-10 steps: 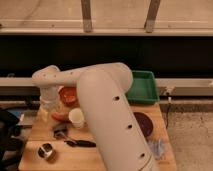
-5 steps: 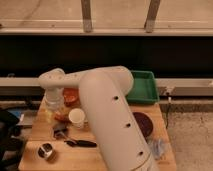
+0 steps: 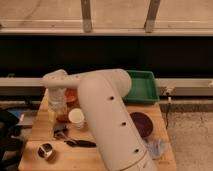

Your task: Place pepper in plastic cup

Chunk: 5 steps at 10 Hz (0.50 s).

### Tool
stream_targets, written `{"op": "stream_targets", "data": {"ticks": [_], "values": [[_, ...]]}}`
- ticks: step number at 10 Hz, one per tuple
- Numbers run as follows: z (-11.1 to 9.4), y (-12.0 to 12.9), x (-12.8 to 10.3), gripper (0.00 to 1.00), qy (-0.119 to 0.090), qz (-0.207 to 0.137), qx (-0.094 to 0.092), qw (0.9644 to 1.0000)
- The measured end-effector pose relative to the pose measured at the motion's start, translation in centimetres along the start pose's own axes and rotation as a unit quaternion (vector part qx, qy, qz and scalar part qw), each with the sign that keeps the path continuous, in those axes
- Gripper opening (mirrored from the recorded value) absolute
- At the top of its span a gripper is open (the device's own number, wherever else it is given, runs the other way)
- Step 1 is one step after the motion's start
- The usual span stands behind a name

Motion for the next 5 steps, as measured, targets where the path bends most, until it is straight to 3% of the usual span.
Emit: {"op": "stream_targets", "data": {"ticks": [5], "values": [[0.18, 0.31, -0.37, 0.04, 0.003, 0.014, 0.014, 0.9998]]}}
